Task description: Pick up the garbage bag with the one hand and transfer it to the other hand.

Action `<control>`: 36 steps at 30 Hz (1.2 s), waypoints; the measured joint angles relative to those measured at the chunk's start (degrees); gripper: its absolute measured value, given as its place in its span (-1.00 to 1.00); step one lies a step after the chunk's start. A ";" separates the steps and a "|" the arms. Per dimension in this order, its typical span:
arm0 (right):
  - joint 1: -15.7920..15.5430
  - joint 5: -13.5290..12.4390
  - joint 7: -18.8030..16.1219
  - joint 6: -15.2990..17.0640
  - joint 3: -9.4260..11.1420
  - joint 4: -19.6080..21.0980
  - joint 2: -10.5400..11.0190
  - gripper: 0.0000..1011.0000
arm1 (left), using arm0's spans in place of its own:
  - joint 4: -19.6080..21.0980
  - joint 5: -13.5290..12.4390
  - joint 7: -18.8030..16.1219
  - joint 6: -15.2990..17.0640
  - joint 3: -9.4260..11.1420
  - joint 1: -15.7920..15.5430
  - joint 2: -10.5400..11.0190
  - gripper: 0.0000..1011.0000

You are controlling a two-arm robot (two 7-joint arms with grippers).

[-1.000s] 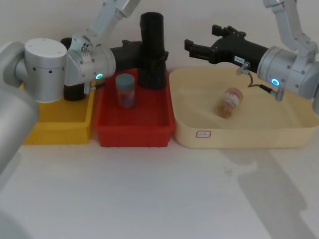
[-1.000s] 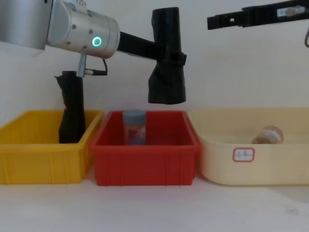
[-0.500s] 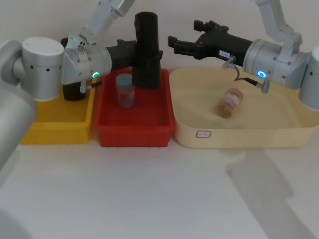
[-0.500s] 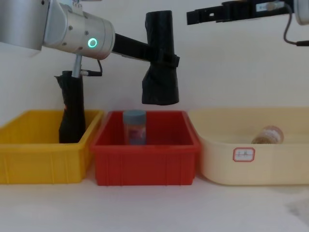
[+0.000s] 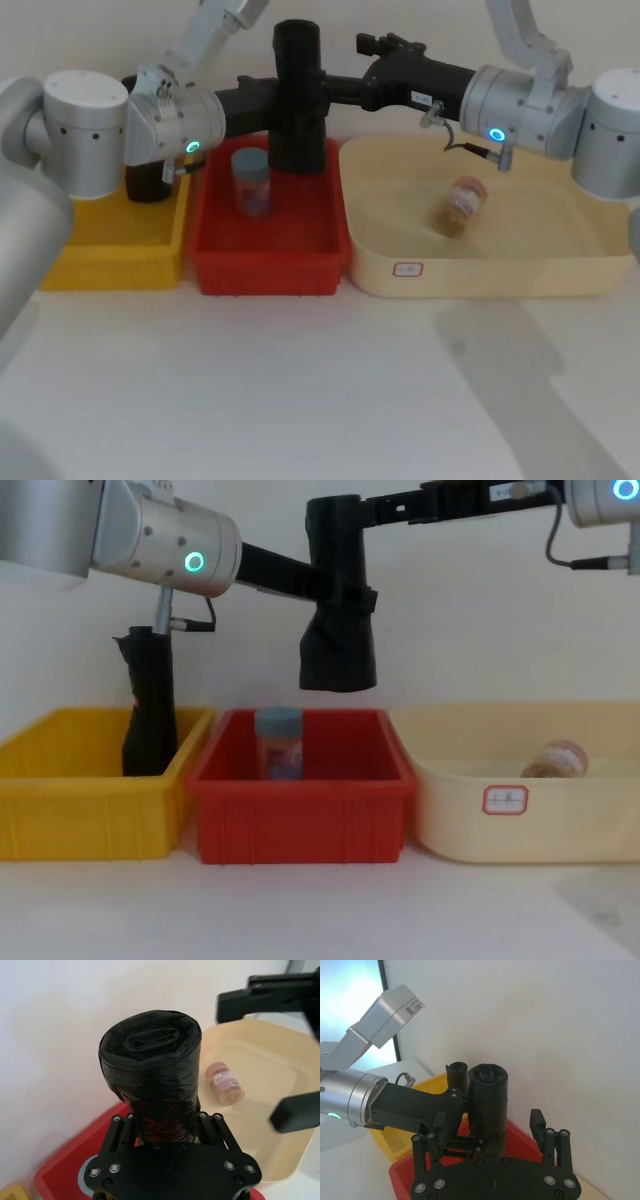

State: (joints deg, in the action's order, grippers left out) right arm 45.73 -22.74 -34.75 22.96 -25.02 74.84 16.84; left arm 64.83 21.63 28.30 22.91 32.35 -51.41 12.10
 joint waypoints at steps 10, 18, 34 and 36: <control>2.30 0.00 -1.25 -1.14 -1.41 -3.58 -1.11 0.98 | 0.61 0.72 0.18 0.35 0.13 0.04 0.03 -0.04; 4.18 -0.28 -2.27 -2.32 -2.29 -6.80 -2.04 0.98 | 0.54 1.12 0.18 0.59 0.38 -0.10 0.01 -0.04; 7.58 -0.57 -3.66 -4.85 -3.94 -12.96 -3.91 0.98 | -0.14 1.80 0.24 0.68 1.01 -0.49 -0.05 -0.04; 7.93 -0.58 -3.75 -5.06 -4.11 -13.64 -4.11 0.98 | -0.19 1.94 0.27 0.68 1.06 -0.52 -0.04 -0.04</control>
State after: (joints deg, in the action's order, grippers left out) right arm 53.66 -23.32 -38.51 17.90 -29.14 61.20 12.73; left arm 64.64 23.57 28.57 23.59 33.41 -51.93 12.06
